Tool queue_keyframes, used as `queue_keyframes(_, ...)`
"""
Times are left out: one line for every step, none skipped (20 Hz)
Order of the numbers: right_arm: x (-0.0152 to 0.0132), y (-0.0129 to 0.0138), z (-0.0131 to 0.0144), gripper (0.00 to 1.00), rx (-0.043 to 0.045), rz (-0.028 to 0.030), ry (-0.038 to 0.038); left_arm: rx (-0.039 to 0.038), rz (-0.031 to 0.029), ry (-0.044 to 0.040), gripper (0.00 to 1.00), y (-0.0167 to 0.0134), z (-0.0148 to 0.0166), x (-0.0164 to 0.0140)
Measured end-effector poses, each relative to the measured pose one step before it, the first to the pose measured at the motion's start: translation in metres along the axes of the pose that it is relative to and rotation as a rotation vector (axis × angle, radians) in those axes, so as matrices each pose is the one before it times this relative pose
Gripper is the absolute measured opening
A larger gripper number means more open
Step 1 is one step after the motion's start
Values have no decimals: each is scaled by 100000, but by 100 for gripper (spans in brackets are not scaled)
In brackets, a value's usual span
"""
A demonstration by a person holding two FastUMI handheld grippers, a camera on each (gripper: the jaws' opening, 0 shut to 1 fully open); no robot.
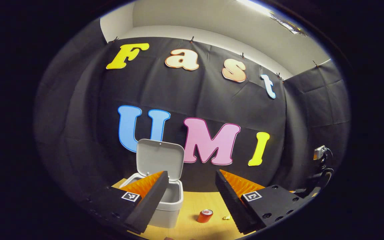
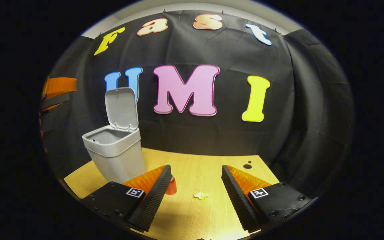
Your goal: Press the lid of the desktop garbage bin to open it, pick up the crumpled paper on the desktop and throw it into the bin, then pick up the pop can on the desktop and drop it into the bin, and finally close the garbage bin lid.
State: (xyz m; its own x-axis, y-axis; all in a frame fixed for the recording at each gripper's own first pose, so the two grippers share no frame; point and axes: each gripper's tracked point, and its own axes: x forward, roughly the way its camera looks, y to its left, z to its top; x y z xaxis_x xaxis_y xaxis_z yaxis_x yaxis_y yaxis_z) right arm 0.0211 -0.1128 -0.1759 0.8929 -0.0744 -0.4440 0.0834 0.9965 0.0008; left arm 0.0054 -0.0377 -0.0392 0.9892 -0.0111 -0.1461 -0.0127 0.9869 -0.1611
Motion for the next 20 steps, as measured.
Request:
queue_keyframes(993,-196,-633,98,1072,842,3646,1017,789,1414,96,-97,-514,-372)
queue_keyframes(1341,-305,-723,99,633,867,2726,975,395,1614,96,-259,-647,-336)
queue_keyframes(1313,-259,-661,98,-250,1461,2491,943,571,1653,96,-260,-458,-272)
queue_keyframes(1498,-124,-1059,98,-951,2085,3684,710,1142,1142,96,-80,-416,-278)
queue_keyframes(1362,-427,-980,98,-736,1032,4258,259,1251,530,96,-116,-228,-193)
queue_keyframes(1090,-324,-873,99,-810,988,4375,-11,985,552,96,-231,-258,-80)
queue_keyframes(1346,-400,-782,99,-1341,400,3720,160,768,666,96,-280,-348,-13)
queue_keyframes(1185,-40,-1302,99,-1605,1846,4465,842,431,1273,96,-379,-623,63)
queue_keyframes(1264,34,-1264,99,-1701,2602,4888,1357,389,1479,96,-358,-610,53)
queue_keyframes(1313,-210,-1205,99,-2449,1759,4599,1176,650,1286,96,-259,-574,46)
queue_keyframes(1261,-343,-1060,99,-2892,321,4073,650,508,992,96,-293,-389,66)
queue_keyframes(1396,-426,-838,99,-2122,53,2978,231,487,732,96,-280,-288,49)
queue_keyframes(1227,-56,-664,99,-1101,502,2885,-210,628,610,96,-312,-172,-35)
queue_keyframes(995,69,-648,99,-241,1237,2608,-315,701,765,96,-209,-335,-195)
queue_keyframes(1160,67,-500,99,259,1625,3189,-241,725,886,96,-158,-253,-250)
queue_keyframes(1177,-144,-542,99,256,1233,3173,-290,476,433,96,-156,-211,-90)
queue_keyframes(893,-33,-385,99,521,947,2351,-75,385,375,96,-67,-147,-178)
queue_keyframes(883,-140,-513,99,330,630,2893,394,752,780,96,52,-346,-120)
queue_keyframes(806,-177,-424,98,-526,-112,2446,771,729,1134,96,76,-349,-33)
queue_keyframes(891,-371,-198,98,-860,-405,1121,966,670,1179,96,58,-314,-78)
